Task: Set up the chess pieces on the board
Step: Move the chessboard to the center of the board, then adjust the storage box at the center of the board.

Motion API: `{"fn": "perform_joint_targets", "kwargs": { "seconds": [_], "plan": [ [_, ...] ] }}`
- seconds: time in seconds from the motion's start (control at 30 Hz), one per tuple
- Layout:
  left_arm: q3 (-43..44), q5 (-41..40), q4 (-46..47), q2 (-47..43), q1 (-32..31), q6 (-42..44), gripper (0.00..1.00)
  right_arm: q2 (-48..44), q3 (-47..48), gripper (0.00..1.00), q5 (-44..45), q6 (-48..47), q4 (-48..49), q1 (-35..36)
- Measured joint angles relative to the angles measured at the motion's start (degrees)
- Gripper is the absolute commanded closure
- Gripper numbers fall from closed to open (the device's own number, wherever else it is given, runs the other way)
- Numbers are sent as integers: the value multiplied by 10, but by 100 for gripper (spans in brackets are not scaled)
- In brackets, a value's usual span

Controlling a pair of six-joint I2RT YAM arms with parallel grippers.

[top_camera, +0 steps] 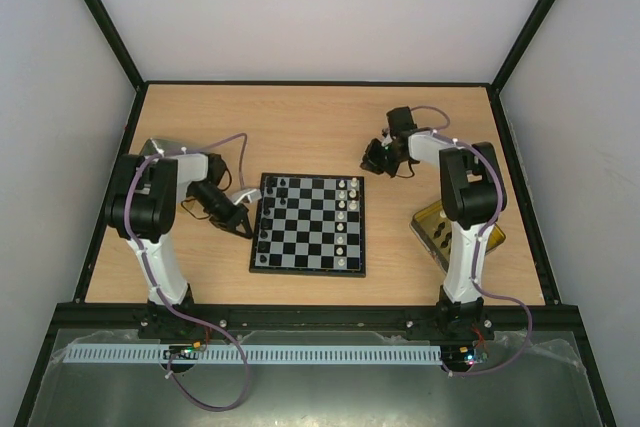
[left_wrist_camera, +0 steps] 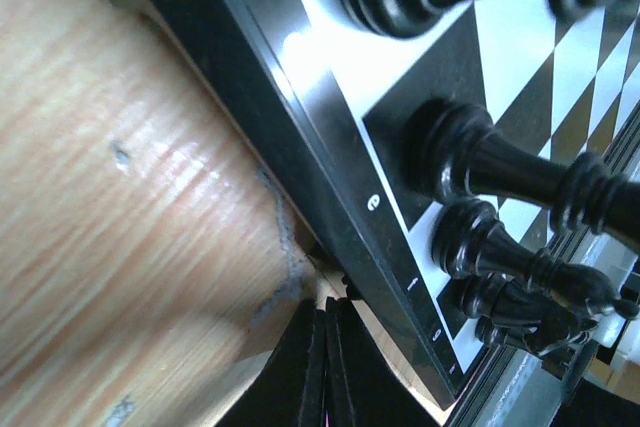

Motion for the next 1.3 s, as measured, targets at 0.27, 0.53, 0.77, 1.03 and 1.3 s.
{"fn": "perform_joint_targets", "kwargs": {
  "seconds": [0.27,0.53,0.77,1.03,1.3],
  "plan": [
    [-11,-8,1,-11,-9,2,98,-15,72,98,156,12,-97,-18],
    [-22,-23,1,-24,-23,2,98,-164,66,98,307,0,-213,-13],
    [-38,-37,14,-41,-34,-3,88,-319,-49,91,363,-13,-296,-12],
    [-45,-56,1,-63,16,-4,76,-439,-159,76,355,15,-357,-12],
    [-25,-92,-3,-71,113,18,71,-441,-199,65,312,44,-353,-12]
  ]
}}
